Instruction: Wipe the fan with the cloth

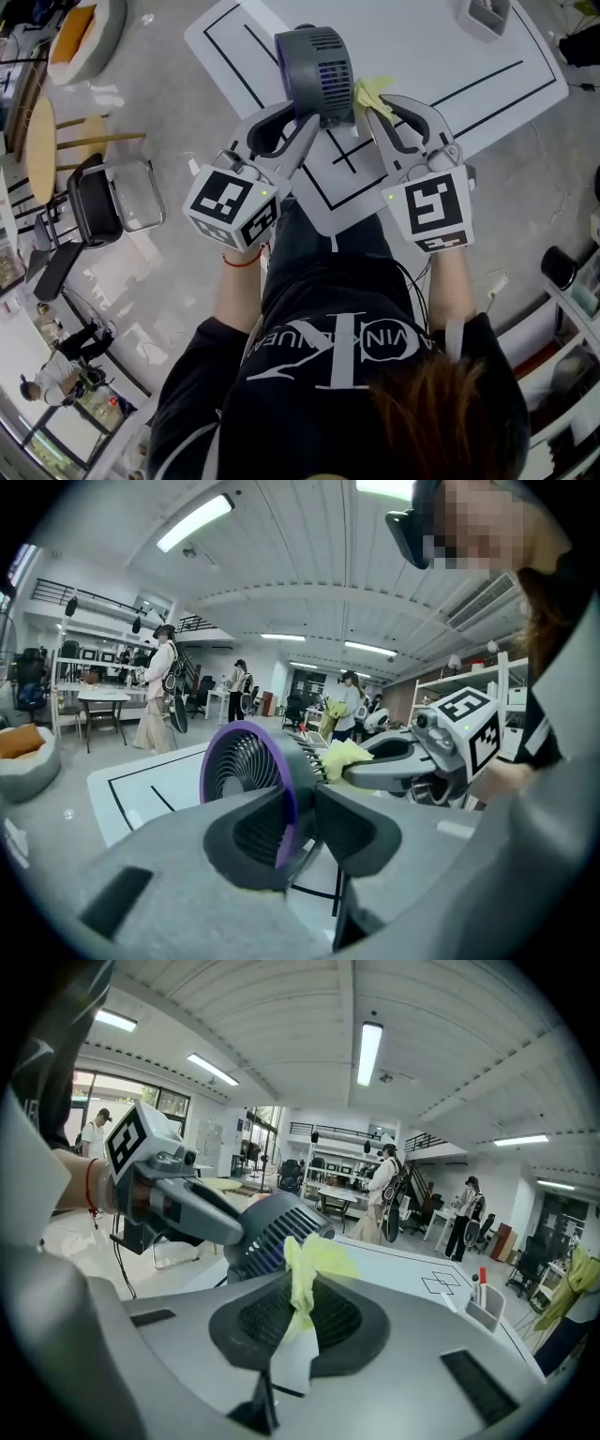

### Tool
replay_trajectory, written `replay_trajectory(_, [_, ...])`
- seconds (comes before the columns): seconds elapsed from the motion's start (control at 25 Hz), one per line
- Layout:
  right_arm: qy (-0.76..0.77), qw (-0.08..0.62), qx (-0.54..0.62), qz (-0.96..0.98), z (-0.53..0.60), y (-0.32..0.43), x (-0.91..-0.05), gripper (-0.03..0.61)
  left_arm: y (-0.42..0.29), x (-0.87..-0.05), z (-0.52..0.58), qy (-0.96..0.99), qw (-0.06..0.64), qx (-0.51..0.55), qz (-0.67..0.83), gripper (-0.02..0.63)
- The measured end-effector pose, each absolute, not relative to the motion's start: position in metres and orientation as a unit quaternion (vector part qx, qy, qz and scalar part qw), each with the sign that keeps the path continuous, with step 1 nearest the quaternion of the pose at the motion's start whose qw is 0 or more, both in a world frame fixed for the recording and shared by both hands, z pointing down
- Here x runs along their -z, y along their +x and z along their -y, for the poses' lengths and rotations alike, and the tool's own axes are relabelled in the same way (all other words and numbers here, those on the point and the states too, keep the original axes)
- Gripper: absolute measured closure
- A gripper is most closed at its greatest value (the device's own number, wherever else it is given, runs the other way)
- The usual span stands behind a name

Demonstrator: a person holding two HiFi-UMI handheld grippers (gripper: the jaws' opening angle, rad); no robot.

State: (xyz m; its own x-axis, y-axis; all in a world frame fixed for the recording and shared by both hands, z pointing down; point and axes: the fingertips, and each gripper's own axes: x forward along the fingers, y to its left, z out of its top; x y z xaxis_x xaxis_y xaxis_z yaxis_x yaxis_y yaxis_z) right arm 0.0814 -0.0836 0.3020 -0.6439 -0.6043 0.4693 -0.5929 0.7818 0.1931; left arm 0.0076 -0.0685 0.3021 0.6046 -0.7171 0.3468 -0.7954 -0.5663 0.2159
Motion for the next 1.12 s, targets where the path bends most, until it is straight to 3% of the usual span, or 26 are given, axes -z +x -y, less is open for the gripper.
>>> replay_trajectory(0.44, [0.269,0.221,0.009,0.937,0.119,0.069,-0.307,0.545,0.008,-0.307,0.067,0.863,0.177,-0.140,0.452,0.500])
replay_trajectory(0.68, [0.248,0.240,0.071,0.936,0.137,0.062,-0.301,0.546,0.018,-0.300,0.067,0.856,0.100,-0.204,0.465,0.472])
replay_trajectory(1.12, [0.204,0.231,0.064,0.949,0.179,0.038,-0.319,0.549,0.014,-0.306,0.064,0.858,0.123,-0.192,0.460,0.483])
